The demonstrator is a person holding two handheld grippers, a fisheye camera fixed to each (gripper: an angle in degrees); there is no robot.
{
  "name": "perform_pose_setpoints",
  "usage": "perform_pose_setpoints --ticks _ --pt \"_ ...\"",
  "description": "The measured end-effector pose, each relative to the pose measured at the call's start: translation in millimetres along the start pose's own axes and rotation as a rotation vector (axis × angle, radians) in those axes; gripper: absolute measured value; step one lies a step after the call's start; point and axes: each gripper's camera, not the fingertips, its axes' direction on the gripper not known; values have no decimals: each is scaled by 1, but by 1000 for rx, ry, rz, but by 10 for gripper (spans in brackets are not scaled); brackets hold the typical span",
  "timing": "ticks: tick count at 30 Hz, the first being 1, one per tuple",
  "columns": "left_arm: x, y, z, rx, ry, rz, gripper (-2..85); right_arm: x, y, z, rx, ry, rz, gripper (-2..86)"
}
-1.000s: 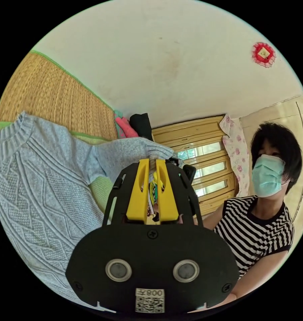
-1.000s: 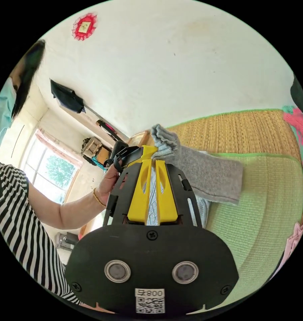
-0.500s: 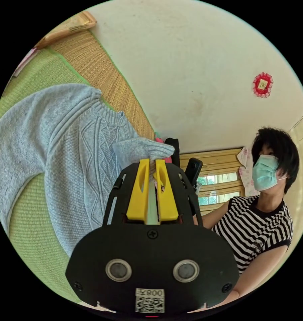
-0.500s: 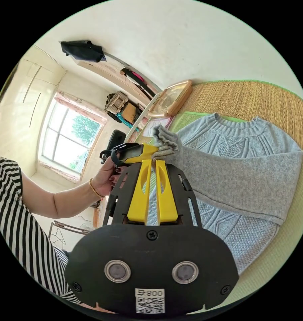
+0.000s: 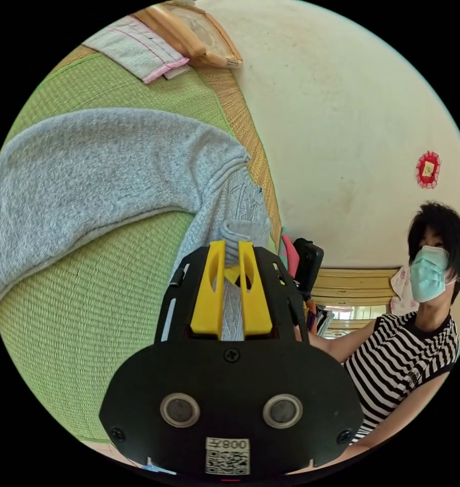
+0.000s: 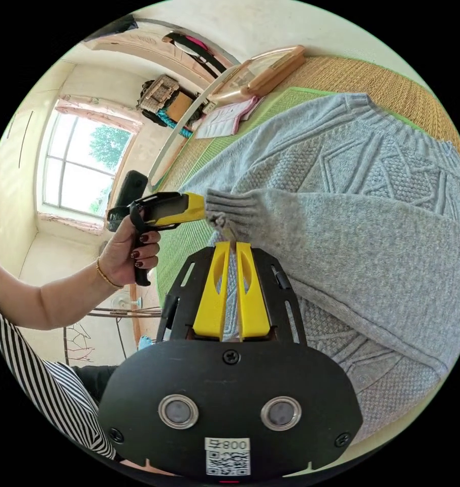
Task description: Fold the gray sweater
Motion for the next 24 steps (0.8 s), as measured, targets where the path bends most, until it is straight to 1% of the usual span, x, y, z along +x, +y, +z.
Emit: perform_pose_setpoints --ticks 2,4,6,8,9,10,11,13,15,16,18,20,21,23,24 --pt "12 3 1 45 -17 54 47 -8 -8 6 -25 27 -11 10" --pt "22 2 5 65 -41 100 42 -17 -16 9 -50 -2 -31 4" --pt "28 -1 15 45 -45 132 35 -22 -19 9 -64 -24 -29 2" --pt "24 -8 33 -43 -115 109 24 -27 -21 0 -51 -24 -22 0" --pt "21 -9 38 -65 -143 105 21 -29 -22 -11 -20 -13 -11 0" --pt "14 -11 48 -116 -219 107 16 -29 -22 -26 22 7 2 -1" --pt "5 -13 56 -169 -243 82 11 -29 -22 -34 42 22 12 -1" --pt "0 -14 56 -125 -139 37 7 -20 -21 -60 105 101 70 0" --pt "5 -14 57 -109 -183 56 6 -8 -20 -67 100 160 123 0" --pt "8 -14 61 -123 -210 65 7 3 -20 -63 55 163 149 0" --pt "13 -16 66 -119 -189 66 10 11 -17 -72 88 49 173 0" --pt "36 -22 73 -79 -168 170 17 5 -13 -91 115 90 168 0" --pt "43 -25 77 -82 -169 196 21 0 -6 -107 145 153 177 1" --pt "65 -38 104 -130 -138 291 41 0 9 -135 203 240 236 0" --pt "70 -43 113 -153 -122 314 48 3 21 -155 243 298 300 1"
